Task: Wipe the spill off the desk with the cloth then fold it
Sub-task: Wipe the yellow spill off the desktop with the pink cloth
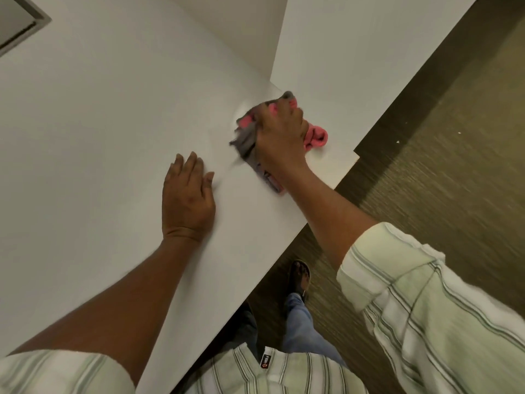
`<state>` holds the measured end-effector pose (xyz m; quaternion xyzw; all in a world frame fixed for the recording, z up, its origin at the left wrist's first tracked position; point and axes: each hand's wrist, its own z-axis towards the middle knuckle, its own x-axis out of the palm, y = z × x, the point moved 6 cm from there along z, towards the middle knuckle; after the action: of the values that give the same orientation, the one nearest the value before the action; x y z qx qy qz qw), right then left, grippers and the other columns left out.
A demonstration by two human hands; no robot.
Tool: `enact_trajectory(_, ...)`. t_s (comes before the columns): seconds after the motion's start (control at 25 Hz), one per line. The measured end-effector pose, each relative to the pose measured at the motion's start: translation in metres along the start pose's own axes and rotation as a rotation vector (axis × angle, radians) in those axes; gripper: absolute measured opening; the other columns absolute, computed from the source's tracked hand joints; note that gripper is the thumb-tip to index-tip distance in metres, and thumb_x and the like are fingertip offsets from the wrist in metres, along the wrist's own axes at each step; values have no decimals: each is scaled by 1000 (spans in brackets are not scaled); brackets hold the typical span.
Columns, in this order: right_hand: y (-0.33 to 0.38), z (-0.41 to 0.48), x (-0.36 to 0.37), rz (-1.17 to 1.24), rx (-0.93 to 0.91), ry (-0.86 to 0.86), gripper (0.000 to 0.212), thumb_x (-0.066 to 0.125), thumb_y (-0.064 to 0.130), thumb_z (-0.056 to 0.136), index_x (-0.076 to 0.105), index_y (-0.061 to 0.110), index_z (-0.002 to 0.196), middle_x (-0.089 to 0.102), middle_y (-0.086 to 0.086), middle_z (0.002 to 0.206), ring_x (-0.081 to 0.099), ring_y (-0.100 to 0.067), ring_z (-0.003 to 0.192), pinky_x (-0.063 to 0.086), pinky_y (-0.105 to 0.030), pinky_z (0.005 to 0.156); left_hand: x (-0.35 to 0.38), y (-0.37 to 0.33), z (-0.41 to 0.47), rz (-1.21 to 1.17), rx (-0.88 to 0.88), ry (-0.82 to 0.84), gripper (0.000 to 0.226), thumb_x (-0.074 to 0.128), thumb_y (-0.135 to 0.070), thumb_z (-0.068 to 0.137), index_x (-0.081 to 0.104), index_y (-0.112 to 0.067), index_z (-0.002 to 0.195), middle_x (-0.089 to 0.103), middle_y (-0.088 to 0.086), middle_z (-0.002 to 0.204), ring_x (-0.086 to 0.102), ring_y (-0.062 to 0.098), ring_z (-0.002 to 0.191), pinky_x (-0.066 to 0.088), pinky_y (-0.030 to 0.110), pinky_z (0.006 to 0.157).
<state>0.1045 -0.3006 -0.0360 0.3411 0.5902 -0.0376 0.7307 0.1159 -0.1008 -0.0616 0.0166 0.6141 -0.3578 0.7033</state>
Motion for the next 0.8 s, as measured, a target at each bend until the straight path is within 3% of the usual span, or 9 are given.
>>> enact_trajectory(0.12,-2,-47,-1,-167,-157,19,34,47,57,87,61,32,107,54,2,114,46,-24,104,39,-38,85,-1,1,0,-21,-5,1,44,35,-22,98,58,8,121,57,23,129,46,41,127,32,47,110)
enact_trajectory(0.2,-18,-61,-5,-196,-165,4,31,49,57,89,60,31,104,55,2,112,48,-24,99,37,-38,81,-1,1,-1,-30,-19,1,44,35,-22,98,58,8,120,57,23,129,46,41,127,32,47,110)
enact_trajectory(0.32,-44,-40,-12,-184,17,-64,23,49,43,94,60,24,103,54,-2,113,48,-27,99,32,-37,79,-2,1,-2,-34,-31,2,45,33,-22,98,58,7,120,57,22,130,45,40,128,32,47,111)
enact_trajectory(0.48,-42,-1,-6,-209,186,-102,30,39,43,98,55,21,108,51,-5,122,44,-29,113,33,-44,89,-1,-1,-1,-7,-21,-5,45,33,-22,98,58,8,121,57,23,129,46,40,127,31,46,111)
enact_trajectory(0.6,-11,13,9,-175,114,-36,29,38,40,97,55,21,110,50,-5,124,41,-28,120,33,-44,91,-3,-1,-2,-25,-22,-18,43,34,-21,98,57,8,121,57,23,129,46,40,127,31,45,111)
enact_trajectory(0.8,1,-45,10,-155,-97,2,23,43,36,90,59,24,102,54,0,112,46,-24,105,34,-38,80,-1,2,-1,-57,-30,-5,41,36,-19,98,57,7,121,56,22,131,44,39,129,28,43,112)
